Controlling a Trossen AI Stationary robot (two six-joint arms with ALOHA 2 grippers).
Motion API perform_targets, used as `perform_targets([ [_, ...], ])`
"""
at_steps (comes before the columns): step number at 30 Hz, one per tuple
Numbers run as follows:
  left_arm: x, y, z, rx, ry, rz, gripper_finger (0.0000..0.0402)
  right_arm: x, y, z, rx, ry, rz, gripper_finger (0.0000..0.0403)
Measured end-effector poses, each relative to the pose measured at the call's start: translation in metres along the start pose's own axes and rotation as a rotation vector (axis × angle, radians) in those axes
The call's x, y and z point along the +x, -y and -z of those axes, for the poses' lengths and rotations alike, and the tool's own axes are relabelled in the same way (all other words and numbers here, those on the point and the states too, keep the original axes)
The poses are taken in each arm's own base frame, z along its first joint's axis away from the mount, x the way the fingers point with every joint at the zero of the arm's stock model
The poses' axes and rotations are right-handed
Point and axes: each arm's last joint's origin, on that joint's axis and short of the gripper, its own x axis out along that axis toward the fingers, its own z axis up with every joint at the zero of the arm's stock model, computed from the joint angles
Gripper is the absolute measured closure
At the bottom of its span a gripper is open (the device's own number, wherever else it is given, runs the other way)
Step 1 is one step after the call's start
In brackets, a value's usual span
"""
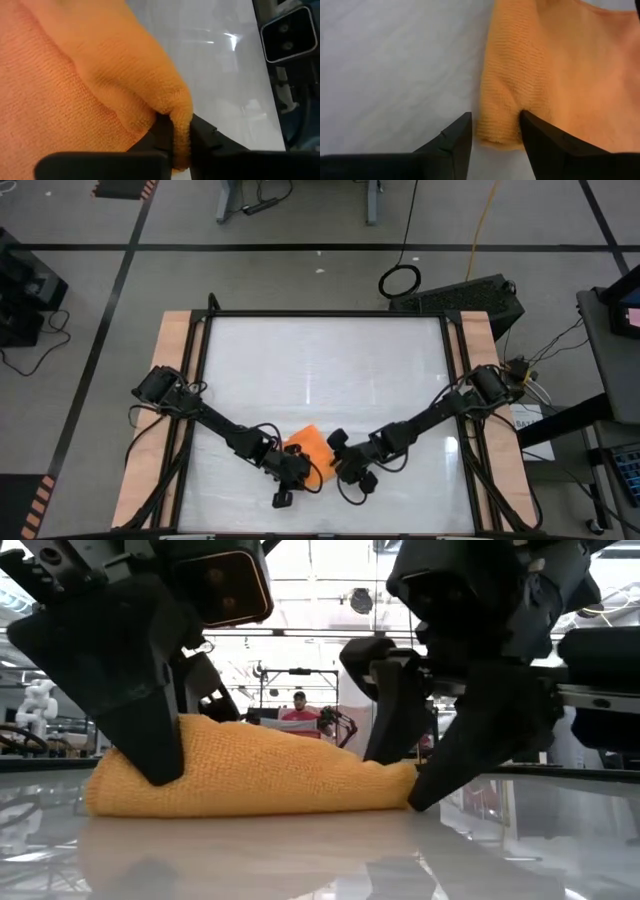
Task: Roll towel
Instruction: Roll the orange towel
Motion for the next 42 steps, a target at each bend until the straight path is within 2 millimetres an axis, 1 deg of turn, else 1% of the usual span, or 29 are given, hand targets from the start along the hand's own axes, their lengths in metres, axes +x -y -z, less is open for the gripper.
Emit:
perform_targets([
  [2, 0.0, 0.0, 0.0, 0.015, -0.006, 0.01, 0.0356, 0.0, 0.003, 0.001, 0.034, -0.003, 0.006, 0.0256],
  [4, 0.0, 0.001, 0.0, 0.02, -0.007, 0.012, 0.0343, 0.0, 0.008, 0.003, 0.077, -0.009, 0.012, 0.0277],
  [11, -0.003, 0.001, 0.0, 0.023, -0.017, 0.014, 0.0302, 0.0, 0.017, 0.008, 0.162, -0.019, -0.029, 0.0382],
  [12, -0.005, 0.001, 0.0, 0.022, -0.025, 0.01, 0.0297, 0.0, 0.018, 0.01, 0.179, -0.024, -0.041, 0.039],
  [15, -0.017, 0.002, 0.001, 0.032, -0.06, -0.024, 0.0284, -0.001, 0.02, 0.014, 0.244, -0.062, -0.069, 0.0391],
  [17, -0.027, 0.001, 0.004, 0.037, -0.089, -0.101, 0.0278, -0.001, 0.021, 0.017, 0.289, -0.094, -0.079, 0.0391],
  [20, -0.048, 0.0, 0.006, 0.064, -0.108, -0.222, 0.0275, -0.004, 0.021, 0.02, 0.366, -0.124, -0.117, 0.0397],
  [23, -0.071, 0.002, 0.005, 0.074, -0.086, -0.296, 0.0274, -0.004, 0.022, 0.021, 0.465, -0.135, -0.139, 0.0399],
  [26, -0.093, 0.009, 0.003, 0.088, -0.036, -0.327, 0.0274, -0.004, 0.024, 0.023, 0.568, -0.145, -0.157, 0.0399],
  [28, -0.104, 0.016, 0.003, 0.108, 0.01, -0.339, 0.0273, -0.006, 0.026, 0.023, 0.64, -0.147, -0.157, 0.0399],
  [30, -0.11, 0.024, 0.004, 0.139, 0.057, -0.357, 0.0273, -0.007, 0.028, 0.024, 0.71, -0.153, -0.154, 0.04],
  [33, -0.109, 0.038, 0.007, 0.242, 0.112, -0.374, 0.0273, -0.01, 0.033, 0.024, 0.795, -0.146, -0.148, 0.04],
  [36, -0.101, 0.048, 0.009, 0.346, 0.158, -0.393, 0.0273, -0.012, 0.038, 0.023, 0.851, -0.126, -0.162, 0.04],
  [39, -0.09, 0.05, 0.012, 0.427, 0.173, -0.463, 0.0273, -0.012, 0.042, 0.022, 0.904, -0.091, -0.169, 0.04],
  [42, -0.077, 0.048, 0.013, 0.445, 0.182, -0.51, 0.0259, -0.012, 0.049, 0.021, 0.967, -0.056, -0.155, 0.04],
])
